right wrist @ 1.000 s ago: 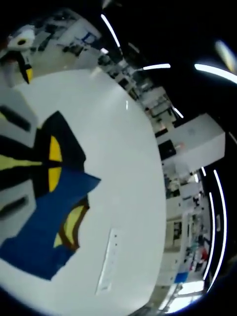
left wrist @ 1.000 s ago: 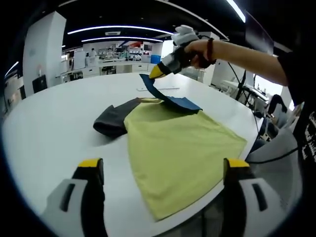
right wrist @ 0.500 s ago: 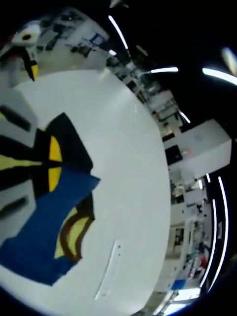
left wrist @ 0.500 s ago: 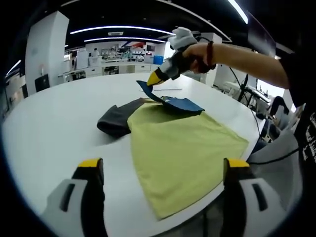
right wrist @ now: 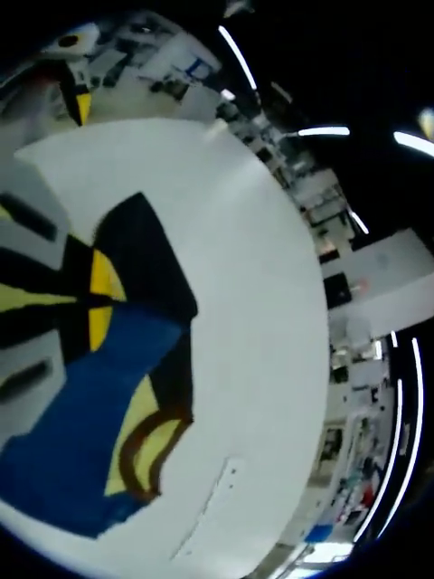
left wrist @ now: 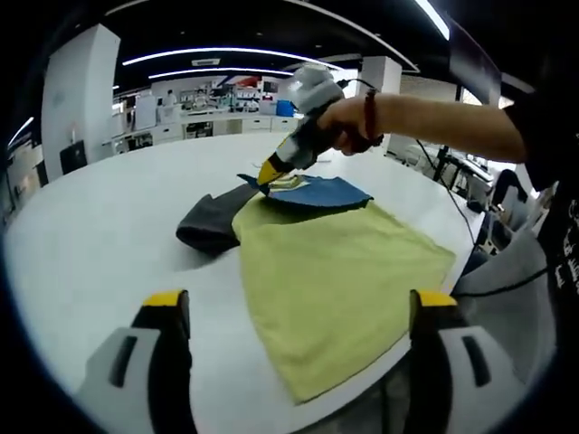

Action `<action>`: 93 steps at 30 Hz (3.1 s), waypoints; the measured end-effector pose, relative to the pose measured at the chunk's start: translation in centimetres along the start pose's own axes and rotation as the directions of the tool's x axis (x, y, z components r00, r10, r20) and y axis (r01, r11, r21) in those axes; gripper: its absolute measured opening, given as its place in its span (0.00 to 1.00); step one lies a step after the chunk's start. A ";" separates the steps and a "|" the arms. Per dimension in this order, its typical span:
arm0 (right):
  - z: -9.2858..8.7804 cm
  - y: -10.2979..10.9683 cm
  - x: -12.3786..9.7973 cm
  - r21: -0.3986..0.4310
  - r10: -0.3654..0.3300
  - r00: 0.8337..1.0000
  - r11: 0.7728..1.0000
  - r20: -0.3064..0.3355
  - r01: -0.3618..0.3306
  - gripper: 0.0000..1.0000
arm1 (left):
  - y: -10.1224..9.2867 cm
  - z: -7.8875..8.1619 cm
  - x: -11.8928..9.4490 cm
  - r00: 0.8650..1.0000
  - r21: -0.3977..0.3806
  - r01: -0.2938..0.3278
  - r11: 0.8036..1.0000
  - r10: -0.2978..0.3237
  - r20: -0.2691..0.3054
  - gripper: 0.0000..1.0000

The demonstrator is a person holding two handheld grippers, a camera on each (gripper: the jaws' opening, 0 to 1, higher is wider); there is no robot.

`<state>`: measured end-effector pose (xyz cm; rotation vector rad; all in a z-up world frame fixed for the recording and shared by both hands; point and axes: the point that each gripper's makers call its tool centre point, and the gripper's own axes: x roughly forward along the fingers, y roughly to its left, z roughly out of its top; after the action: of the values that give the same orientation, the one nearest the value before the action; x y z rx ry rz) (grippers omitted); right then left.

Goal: Fold the garment on the visible template until the final outline fits inside the template.

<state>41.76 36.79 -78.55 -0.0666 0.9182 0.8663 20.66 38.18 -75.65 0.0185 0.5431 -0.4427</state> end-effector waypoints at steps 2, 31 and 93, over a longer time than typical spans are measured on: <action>-0.5 0.3 0.6 0.012 0.013 1.000 1.000 -0.006 -0.013 0.00 | 0.2 0.1 0.1 1.000 0.011 0.001 1.000 -0.001 -0.003 0.99; -1.3 -2.6 -2.1 -0.092 -0.041 0.996 0.995 0.080 0.048 0.61 | -0.2 1.3 0.3 1.000 0.034 0.008 0.999 -0.009 0.013 0.99; -14.3 -19.3 -14.0 0.145 -0.334 0.941 0.935 0.060 0.323 0.12 | 0.5 1.6 0.0 1.000 0.044 -0.015 0.999 0.015 -0.001 0.99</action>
<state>41.09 9.39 -83.31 -0.0660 0.8541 0.4917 21.72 38.41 -74.33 0.0652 0.5345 -0.4400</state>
